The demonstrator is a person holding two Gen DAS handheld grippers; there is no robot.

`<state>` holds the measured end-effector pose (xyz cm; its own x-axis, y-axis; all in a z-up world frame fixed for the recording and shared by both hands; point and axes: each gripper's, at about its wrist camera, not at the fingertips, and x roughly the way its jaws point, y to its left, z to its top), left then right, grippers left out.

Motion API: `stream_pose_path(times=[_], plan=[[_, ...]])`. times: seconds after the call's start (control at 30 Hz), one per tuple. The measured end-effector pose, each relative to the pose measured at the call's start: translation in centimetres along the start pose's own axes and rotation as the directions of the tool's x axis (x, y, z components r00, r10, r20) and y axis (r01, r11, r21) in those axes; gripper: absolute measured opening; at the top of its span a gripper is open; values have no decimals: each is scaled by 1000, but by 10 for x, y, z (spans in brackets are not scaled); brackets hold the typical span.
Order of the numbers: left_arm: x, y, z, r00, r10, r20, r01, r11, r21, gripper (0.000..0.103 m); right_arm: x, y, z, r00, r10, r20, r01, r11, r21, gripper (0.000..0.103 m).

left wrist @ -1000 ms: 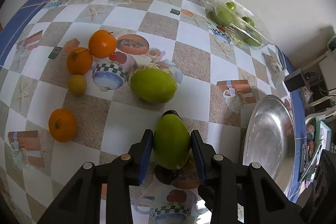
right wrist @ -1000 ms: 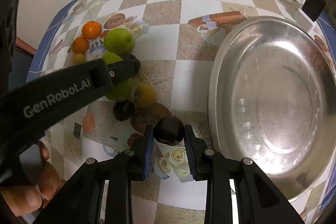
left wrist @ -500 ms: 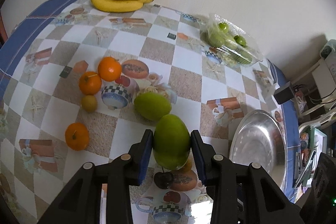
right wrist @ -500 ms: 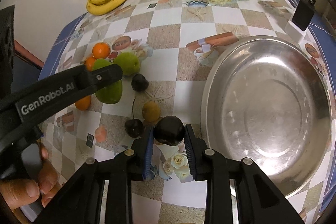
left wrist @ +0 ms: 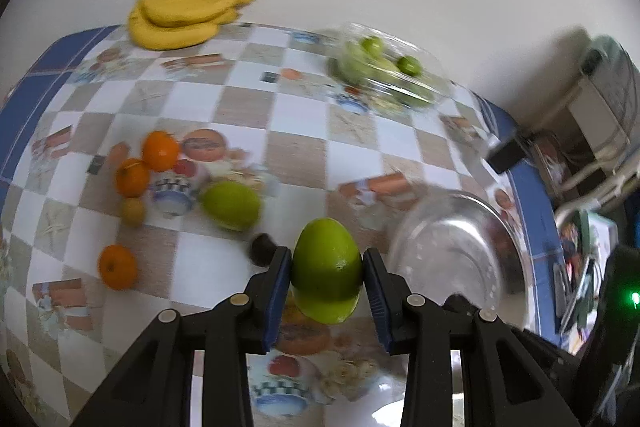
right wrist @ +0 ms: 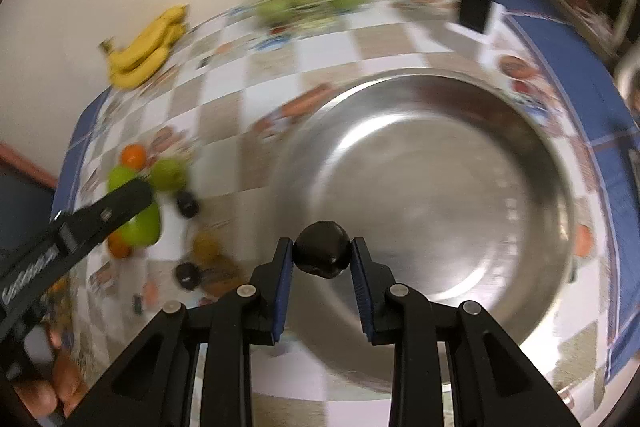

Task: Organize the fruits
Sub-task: 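Carry the mango and plum in both tools over the steel bowl, then open left tool to drop the mango while right tool releases the plum into the bowl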

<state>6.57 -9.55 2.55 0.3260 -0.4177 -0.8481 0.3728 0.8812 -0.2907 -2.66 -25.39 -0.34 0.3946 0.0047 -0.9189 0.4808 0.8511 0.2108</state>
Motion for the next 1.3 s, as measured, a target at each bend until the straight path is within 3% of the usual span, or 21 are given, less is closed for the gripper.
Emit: stream_pose_path(times=[0.23,0.5,0.87,1.1,1.3], plan=[[10,-55,-17,998,-42,-45,48,988,146,39,-5,-57,-1,998,-58,15,55,987,149,30],[30,-92,-38,992,-42,-119,71,965,252,39,-5,-86,-6,996,-84,8,81,974,212,30],[50,-98,-50,985,6,-172,46,955,294,40,12,-90,-7,994,-96,-46,104,970,218,31],[45,-103,-48,989,-6,-151,53,948,313,41,12,-91,-7,993,-109,-50,118,967,227,31],[43,-100,-46,990,10,-143,35,951,307,48,6,-90,-5,992,-125,-32,129,965,227,42]])
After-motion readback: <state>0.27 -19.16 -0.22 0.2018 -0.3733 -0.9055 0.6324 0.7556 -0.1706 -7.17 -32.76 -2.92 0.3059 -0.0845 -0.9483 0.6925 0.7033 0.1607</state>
